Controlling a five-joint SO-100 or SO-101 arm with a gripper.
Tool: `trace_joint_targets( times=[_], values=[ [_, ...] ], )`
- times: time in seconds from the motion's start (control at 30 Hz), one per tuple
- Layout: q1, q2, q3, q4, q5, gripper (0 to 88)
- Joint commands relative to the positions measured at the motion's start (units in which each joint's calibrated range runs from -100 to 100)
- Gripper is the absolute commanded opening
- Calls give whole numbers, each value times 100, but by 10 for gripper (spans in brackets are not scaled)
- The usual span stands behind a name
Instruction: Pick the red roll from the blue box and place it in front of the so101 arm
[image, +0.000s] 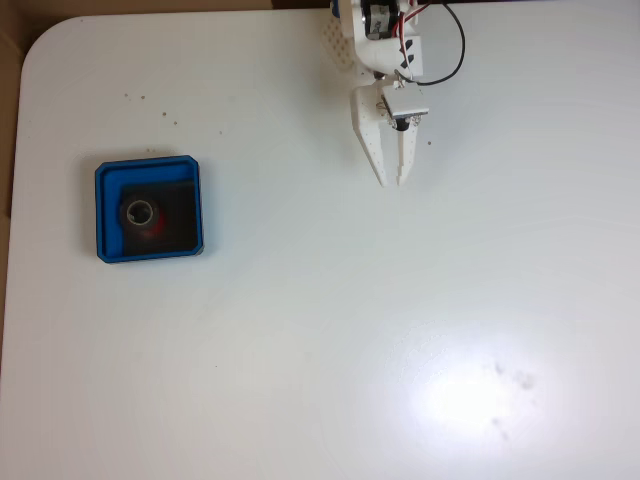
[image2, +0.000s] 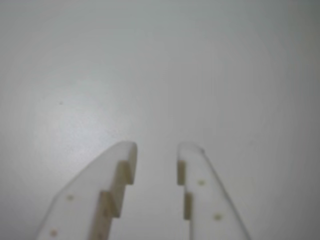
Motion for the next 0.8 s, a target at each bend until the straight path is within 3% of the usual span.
trace_joint_targets(
  times=[0.0, 0.6, 0.77],
  values=[
    [-36, 14, 81, -86, 40, 15],
    [52, 14, 72, -86, 5, 15],
    [1039, 14, 72, -86, 40, 15]
  ],
)
